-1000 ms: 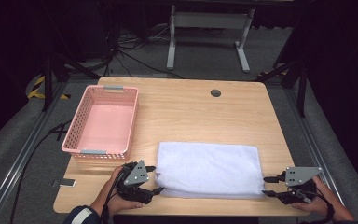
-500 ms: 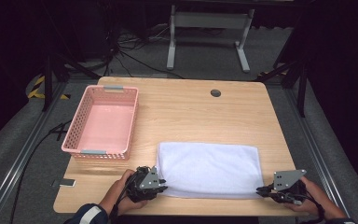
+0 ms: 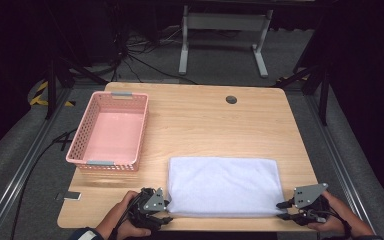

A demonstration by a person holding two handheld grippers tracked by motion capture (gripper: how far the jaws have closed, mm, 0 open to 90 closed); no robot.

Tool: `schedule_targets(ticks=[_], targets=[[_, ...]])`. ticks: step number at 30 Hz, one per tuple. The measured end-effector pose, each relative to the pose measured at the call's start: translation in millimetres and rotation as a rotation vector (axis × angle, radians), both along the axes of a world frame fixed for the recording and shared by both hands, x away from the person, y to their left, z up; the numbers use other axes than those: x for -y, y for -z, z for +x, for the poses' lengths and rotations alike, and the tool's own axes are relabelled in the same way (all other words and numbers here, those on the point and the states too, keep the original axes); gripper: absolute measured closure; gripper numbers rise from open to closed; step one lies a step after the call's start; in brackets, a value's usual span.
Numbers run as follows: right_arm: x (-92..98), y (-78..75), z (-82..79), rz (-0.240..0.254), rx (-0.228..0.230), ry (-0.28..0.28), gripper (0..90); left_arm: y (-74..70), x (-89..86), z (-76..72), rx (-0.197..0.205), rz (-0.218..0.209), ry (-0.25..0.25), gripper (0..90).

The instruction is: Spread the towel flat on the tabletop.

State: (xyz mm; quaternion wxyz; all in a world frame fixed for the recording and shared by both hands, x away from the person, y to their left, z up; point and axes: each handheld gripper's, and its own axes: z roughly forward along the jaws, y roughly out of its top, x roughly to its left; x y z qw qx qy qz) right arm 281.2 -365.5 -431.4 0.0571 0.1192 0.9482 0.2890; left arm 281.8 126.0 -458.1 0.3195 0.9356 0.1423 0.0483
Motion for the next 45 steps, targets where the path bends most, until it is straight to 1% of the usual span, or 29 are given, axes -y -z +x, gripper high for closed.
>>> schedule_targets(ticks=[1,2,3,4,6,7,8,9,11,13,19,22,23,25,26,27,28,29,30,32,33,34,35,36,38,40,42,43,45], targets=[[1.7,-3.4,0.6,0.03,0.013,0.021,60.4,-1.1,-2.5,0.2,0.009,-0.023,-0.034,45.5],[2.5,-11.1,2.1,0.084,0.044,0.061,55.0,-2.2,-5.3,0.1,0.001,-0.063,-0.078,35.5],[2.5,-11.1,2.1,0.084,0.044,0.061,55.0,-3.4,-7.9,0.1,-0.01,-0.096,-0.113,35.5],[-1.3,-17.9,6.7,0.1,0.076,0.098,53.4,-4.7,-9.2,0.4,-0.007,-0.13,-0.174,25.8],[-5.5,-20.5,9.8,0.107,0.09,0.113,52.3,-5.1,-9.4,1.0,-0.003,-0.141,-0.184,21.2],[-16.3,-24.3,20.4,0.113,0.106,0.153,50.8,-4.6,-8.6,0.7,-0.015,-0.15,-0.204,20.5],[-16.3,-24.3,20.4,0.113,0.106,0.153,50.8,-3.6,-7.5,1.0,-0.011,-0.152,-0.218,20.5],[-22.7,-25.6,26.7,0.129,0.107,0.158,50.7,-3.1,-6.2,1.4,-0.001,-0.143,-0.217,18.9],[-41.1,-26.9,43.2,0.145,0.107,0.178,49.6,-1.2,-1.6,0.2,-0.001,-0.141,-0.242,18.3],[-64.3,-26.3,61.1,0.166,0.102,0.173,49.4,-0.2,2.6,-0.1,0.015,-0.14,-0.248,17.1],[-124.1,-21.7,98.3,0.191,0.085,0.159,47.7,5.8,16.6,-1.2,0.011,-0.121,-0.247,16.4],[-160.1,-18.5,111.7,0.169,0.086,0.129,47.1,10.6,21.1,1.3,0.017,-0.093,-0.265,16.6],[-172.4,-17.4,116.5,0.187,0.06,0.115,47.1,12.1,21.4,2.2,0.014,-0.091,-0.276,16.0],[-190.0,-15.4,123.0,0.18,0.067,0.12,47.1,13.6,21.1,4.9,0.021,-0.075,-0.292,15.9],[-199.8,-14.4,126.4,0.179,0.059,0.112,47.1,14.6,20.5,5.8,0.011,-0.088,-0.296,15.4],[-209.6,-13.2,129.1,0.18,0.045,0.1,47.2,14.7,19.7,6.5,0.006,-0.084,-0.292,15.8],[-219.3,-11.4,132.0,0.172,0.049,0.093,47.2,14.7,19.7,6.5,0.006,-0.084,-0.292,15.3],[-229.1,-9.4,134.5,0.161,0.043,0.087,47.2,14.8,19.4,5.6,0.0,-0.077,-0.308,14.9],[-238.4,-7.2,137.4,0.149,0.039,0.078,47.0,15.9,19.3,6.8,0.012,-0.088,-0.302,14.7],[-255.6,-2.8,142.3,0.137,0.024,0.077,47.0,16.1,18.6,7.5,0.016,-0.083,-0.3,13.8],[-255.6,-2.8,142.3,0.137,0.024,0.077,47.0,16.1,18.6,7.5,0.016,-0.083,-0.3,13.2],[-263.4,-0.3,144.6,0.127,0.02,0.073,47.0,16.4,18.3,6.9,0.007,-0.088,-0.309,13.2],[-270.3,2.1,146.4,0.124,0.01,0.067,47.0,16.6,17.7,7.4,0.015,-0.088,-0.309,13.2],[-282.4,7.2,150.5,0.095,0.019,0.072,46.2,17.5,17.2,8.4,0.02,-0.086,-0.316,11.0],[-290.8,11.0,154.8,0.094,0.002,0.073,45.9,17.4,16.1,10.0,0.018,-0.07,-0.317,9.4],[-294.9,12.4,156.9,0.086,0.01,0.073,45.7,18.7,16.8,11.0,0.025,-0.079,-0.322,7.8],[-298.6,14.0,163.0,0.107,-0.015,0.081,44.7,19.7,18.1,12.5,0.024,-0.078,-0.322,4.9],[-300.2,14.6,166.4,0.107,-0.02,0.102,44.2,19.6,18.7,13.4,0.028,-0.075,-0.314,4.1],[-303.0,15.0,172.1,0.123,-0.035,0.112,43.2,19.4,18.6,12.5,0.024,-0.081,-0.308,5.0]])
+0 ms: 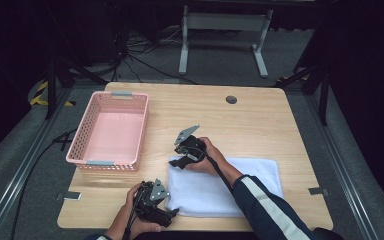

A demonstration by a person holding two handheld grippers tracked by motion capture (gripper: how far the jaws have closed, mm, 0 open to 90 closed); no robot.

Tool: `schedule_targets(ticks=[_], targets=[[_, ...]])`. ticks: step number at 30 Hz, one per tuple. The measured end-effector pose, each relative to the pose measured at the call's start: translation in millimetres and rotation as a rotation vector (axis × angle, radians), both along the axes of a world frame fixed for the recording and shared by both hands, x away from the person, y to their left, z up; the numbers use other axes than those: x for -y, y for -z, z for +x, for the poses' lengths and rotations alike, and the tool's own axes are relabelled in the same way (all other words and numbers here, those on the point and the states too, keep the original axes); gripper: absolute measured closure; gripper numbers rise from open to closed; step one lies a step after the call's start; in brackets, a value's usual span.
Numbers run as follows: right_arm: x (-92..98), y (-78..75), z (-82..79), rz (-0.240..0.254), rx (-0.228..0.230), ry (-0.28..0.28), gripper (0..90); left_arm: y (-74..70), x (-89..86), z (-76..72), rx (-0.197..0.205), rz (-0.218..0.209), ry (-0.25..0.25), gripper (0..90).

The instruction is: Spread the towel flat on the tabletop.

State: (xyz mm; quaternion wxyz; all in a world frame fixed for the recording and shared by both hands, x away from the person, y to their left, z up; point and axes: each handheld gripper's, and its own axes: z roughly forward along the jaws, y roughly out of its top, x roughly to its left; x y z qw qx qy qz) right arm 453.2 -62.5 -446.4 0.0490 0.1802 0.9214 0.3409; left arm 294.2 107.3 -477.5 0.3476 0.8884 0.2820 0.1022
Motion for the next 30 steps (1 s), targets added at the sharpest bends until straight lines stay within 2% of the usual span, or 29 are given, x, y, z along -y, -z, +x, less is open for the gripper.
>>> schedule_targets(ticks=[3,7,8,10,12,14,16,19,22,26,30], targets=[[-4.7,4.8,5.1,-0.042,-0.028,-0.006,41.2,-1.5,0.7,-2.1,0.005,-0.001,0.024,9.8],[-5.8,5.8,10.8,-0.046,-0.056,-0.004,40.7,-1.7,3.3,-4.2,0.007,-0.009,0.023,14.0],[-6.2,5.7,11.6,-0.046,-0.068,-0.019,43.3,-2.4,3.7,-4.7,-0.003,-0.007,0.019,15.4],[-8.1,5.1,10.1,-0.043,-0.079,-0.058,58.1,-3.9,4.0,-3.6,0.003,-0.009,0.024,20.6],[-10.3,4.0,8.4,-0.058,-0.076,-0.086,64.0,-5.0,4.3,-3.7,0.005,-0.015,0.037,29.2],[-10.8,3.8,9.4,-0.059,-0.084,-0.097,67.0,-7.3,4.8,-3.6,0.004,0.001,0.046,35.6],[-11.9,3.1,9.4,-0.064,-0.094,-0.111,73.4,-7.7,6.3,-3.0,0.003,-0.013,0.045,46.8],[-15.4,0.8,7.0,-0.089,-0.068,-0.126,78.1,-8.6,6.9,-0.7,0.013,-0.01,0.062,63.8],[-19.7,-1.0,5.5,-0.112,-0.028,-0.136,79.7,-9.3,6.8,1.6,0.016,-0.003,0.061,72.2],[-23.1,-1.7,4.5,-0.114,-0.007,-0.13,80.3,-9.7,5.7,5.7,0.023,0.002,0.071,77.3],[-25.6,-2.5,5.1,-0.121,0.011,-0.133,80.4,-10.4,2.8,8.3,0.016,0.008,0.076,78.2]])
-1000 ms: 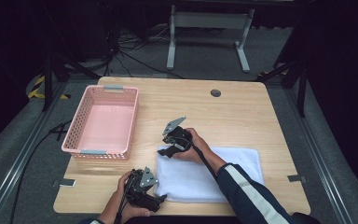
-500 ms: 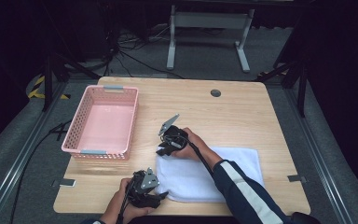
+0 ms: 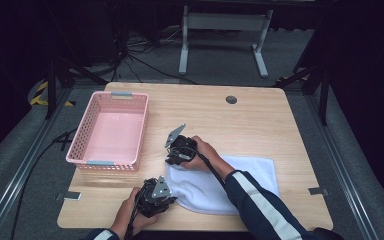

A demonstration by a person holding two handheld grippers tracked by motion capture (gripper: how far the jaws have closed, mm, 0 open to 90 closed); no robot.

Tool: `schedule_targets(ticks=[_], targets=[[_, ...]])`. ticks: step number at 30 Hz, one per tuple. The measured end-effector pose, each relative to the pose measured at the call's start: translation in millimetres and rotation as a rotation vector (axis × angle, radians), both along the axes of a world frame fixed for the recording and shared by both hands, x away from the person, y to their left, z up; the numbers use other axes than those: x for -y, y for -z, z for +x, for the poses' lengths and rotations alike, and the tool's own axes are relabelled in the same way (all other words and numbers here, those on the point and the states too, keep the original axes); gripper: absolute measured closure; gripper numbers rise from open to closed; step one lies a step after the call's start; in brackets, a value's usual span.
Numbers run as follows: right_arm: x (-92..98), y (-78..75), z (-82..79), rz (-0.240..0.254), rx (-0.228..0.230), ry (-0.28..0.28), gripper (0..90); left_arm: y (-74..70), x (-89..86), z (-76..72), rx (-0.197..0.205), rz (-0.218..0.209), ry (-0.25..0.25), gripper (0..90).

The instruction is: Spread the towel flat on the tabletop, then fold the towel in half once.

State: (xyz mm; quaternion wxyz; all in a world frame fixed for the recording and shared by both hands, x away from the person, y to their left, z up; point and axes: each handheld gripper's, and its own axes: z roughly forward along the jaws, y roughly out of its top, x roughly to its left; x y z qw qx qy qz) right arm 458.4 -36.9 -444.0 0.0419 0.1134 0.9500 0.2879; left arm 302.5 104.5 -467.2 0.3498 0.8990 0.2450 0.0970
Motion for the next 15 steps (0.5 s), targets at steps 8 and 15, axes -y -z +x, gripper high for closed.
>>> schedule_targets(ticks=[8,15], targets=[[-7.9,-0.9,1.9,0.002,0.014,-0.008,80.6,-1.7,-7.2,4.2,0.002,0.005,0.003,78.8],[-12.0,-7.9,1.5,0.017,0.036,-0.008,80.7,-6.7,-15.2,2.8,0.029,-0.012,-0.007,79.0]])
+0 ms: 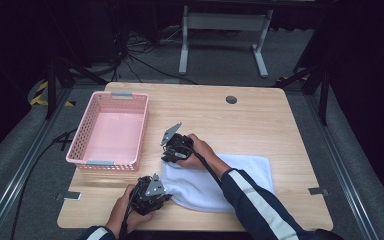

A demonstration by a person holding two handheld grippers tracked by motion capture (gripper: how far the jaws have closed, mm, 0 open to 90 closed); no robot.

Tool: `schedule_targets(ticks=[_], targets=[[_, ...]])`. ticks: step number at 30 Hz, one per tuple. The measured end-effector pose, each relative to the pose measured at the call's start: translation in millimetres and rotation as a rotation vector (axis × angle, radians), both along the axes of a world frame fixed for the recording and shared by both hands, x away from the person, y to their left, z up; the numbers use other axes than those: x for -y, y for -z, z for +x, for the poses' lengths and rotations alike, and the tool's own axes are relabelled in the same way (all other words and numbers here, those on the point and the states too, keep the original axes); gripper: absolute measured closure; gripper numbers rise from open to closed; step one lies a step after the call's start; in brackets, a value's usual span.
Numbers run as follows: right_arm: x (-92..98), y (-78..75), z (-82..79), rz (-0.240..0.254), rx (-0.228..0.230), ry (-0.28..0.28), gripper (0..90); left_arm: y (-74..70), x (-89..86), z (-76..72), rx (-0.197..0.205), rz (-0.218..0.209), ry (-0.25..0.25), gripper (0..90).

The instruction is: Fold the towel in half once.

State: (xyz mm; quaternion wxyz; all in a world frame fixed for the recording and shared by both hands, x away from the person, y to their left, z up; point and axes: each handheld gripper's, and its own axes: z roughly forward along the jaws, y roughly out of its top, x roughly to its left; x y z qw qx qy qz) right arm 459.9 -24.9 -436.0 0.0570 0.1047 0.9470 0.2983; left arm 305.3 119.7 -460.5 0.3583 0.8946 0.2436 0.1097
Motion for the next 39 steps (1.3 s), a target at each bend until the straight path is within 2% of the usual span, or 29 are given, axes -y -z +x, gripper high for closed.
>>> schedule_targets(ticks=[5,7,12,14,18,19,22,24,27,28,31,35,39], targets=[[-3.9,-6.4,-1.1,0.03,0.013,-0.013,80.7,-1.8,-7.3,-1.2,-0.004,0.0,-0.007,79.1],[-6.8,-8.2,-2.3,0.026,0.016,-0.015,80.7,-2.3,-9.7,-1.9,0.003,0.004,-0.007,79.2],[-10.9,-16.1,-4.2,0.04,0.041,-0.022,80.8,-5.6,-16.5,-1.2,0.003,-0.019,-0.021,79.2],[-9.7,-20.3,-4.7,0.055,0.042,-0.022,80.8,-7.1,-18.0,-1.3,0.012,-0.015,-0.023,79.2],[-5.3,-27.0,-5.7,0.085,0.043,-0.02,80.8,-9.3,-18.4,-2.4,0.017,-0.031,-0.027,79.3],[-4.2,-29.1,-5.9,0.089,0.048,-0.02,80.8,-12.6,-17.9,-3.2,0.033,-0.041,-0.022,79.3],[-1.6,-33.3,-7.2,0.101,0.05,-0.023,80.8,-16.1,-16.7,-4.9,0.039,-0.058,-0.028,79.4],[5.1,-41.2,-8.5,0.133,0.05,-0.026,80.8,-18.5,-16.2,-5.0,0.045,-0.061,-0.023,79.4],[10.1,-46.7,-9.0,0.143,0.054,-0.021,80.8,-22.5,-13.9,-4.2,0.042,-0.07,-0.022,79.4],[14.8,-52.5,-10.7,0.15,0.064,-0.027,80.8,-25.4,-11.3,-4.3,0.049,-0.077,-0.018,79.3],[19.2,-57.3,-12.4,0.155,0.072,-0.036,80.8,-30.6,-7.4,-5.2,0.064,-0.083,-0.007,79.1],[26.7,-62.5,-14.1,0.162,0.083,-0.03,80.7,-35.1,-0.3,-7.3,0.094,-0.066,0.007,79.1],[39.7,-69.5,-14.9,0.179,0.09,-0.025,80.7,-45.4,15.5,-4.2,0.118,-0.058,0.052,79.0]])
